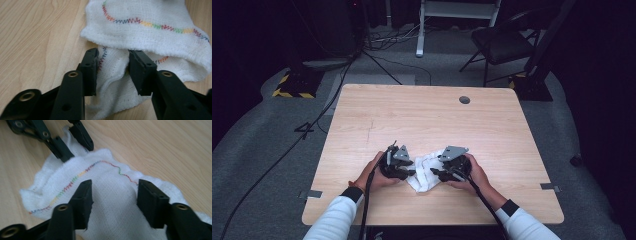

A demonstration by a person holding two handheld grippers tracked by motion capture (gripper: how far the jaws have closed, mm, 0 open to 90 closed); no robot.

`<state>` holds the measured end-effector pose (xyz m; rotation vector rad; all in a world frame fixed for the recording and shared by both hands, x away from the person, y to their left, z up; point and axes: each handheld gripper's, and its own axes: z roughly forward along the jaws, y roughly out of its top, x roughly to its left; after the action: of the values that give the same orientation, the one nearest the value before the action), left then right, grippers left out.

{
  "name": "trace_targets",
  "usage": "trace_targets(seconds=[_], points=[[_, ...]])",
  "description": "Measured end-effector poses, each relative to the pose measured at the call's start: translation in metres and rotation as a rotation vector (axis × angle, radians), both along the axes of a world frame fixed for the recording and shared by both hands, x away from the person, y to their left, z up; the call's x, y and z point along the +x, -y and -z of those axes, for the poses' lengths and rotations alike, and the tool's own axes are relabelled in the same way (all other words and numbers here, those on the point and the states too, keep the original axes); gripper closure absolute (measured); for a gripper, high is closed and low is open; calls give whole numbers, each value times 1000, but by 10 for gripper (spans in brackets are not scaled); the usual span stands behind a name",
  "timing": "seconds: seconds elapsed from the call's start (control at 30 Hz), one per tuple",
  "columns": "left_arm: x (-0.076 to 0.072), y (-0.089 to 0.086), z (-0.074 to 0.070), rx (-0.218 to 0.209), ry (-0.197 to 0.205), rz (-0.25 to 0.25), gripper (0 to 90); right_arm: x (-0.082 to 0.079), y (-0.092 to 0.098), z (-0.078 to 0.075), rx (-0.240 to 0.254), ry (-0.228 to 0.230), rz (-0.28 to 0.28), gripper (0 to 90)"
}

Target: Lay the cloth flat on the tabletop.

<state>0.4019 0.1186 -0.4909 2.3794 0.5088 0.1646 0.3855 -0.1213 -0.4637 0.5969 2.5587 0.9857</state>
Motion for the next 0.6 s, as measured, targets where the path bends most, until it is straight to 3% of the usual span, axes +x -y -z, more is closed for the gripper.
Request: trace_targets(seconds=[0.07, 0.1, 0.17, 0.4, 0.47, 0.6], points=[[0, 0, 0, 1, 1, 15, 662, -1, 0, 3, -25, 15, 3, 598], [-1, 0, 0, 1, 0, 17, 662, -1, 0, 3, -25, 15, 3, 598], [-2, 1, 0, 2, -2, 16, 734, -2, 5, 1, -17, 22, -6, 746], [-6, 2, -4, 56, 55, -26, 803, -9, 19, -10, 0, 49, -29, 803], [-6, 0, -6, 56, 66, -50, 814, -14, 35, -21, 37, 75, -8, 805], [-7, -5, -12, 29, 80, -100, 818, -19, 54, -30, 69, 95, 7, 807]])
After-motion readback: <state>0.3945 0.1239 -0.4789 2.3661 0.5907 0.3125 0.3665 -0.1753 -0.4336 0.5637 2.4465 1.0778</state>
